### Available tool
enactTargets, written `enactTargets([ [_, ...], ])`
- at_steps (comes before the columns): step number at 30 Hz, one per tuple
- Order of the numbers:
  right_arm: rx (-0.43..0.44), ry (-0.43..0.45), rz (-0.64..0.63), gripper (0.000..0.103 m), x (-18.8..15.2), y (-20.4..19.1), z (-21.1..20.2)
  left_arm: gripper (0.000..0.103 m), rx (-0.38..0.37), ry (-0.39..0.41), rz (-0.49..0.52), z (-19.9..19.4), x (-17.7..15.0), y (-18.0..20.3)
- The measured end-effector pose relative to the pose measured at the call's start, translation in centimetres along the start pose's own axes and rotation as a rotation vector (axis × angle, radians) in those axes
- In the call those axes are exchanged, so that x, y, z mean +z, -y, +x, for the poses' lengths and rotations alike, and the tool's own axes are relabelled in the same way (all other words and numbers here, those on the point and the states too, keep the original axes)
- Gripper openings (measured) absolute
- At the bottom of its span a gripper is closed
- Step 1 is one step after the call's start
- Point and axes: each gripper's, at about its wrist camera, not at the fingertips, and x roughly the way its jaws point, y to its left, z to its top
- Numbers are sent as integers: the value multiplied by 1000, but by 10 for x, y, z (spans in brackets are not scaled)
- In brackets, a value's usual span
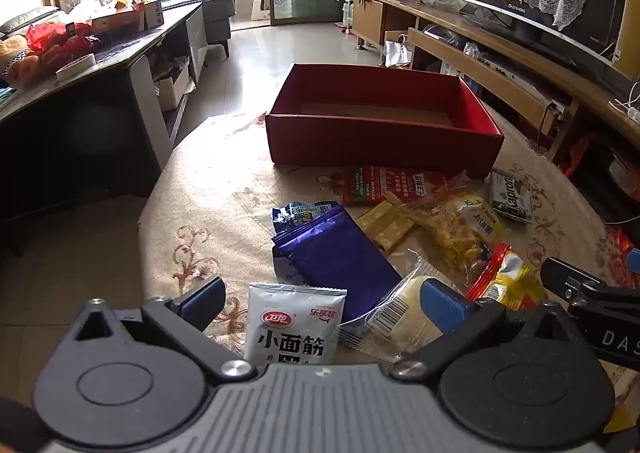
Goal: Organize snacks
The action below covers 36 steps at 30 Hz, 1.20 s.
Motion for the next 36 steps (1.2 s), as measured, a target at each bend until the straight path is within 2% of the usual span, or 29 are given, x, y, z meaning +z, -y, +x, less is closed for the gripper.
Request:
enactTargets([
  [5,-3,0,-13,103,1,6,-3,101,0,-4,-6,-2,-3,-2],
  [8,-22,-21,-39,103,-3,-5,4,101,0,-15,-5,-4,-6,-6],
  [36,-5,-65,-54,103,-5,-8,9,98,14,-70,23,8,-6,1],
])
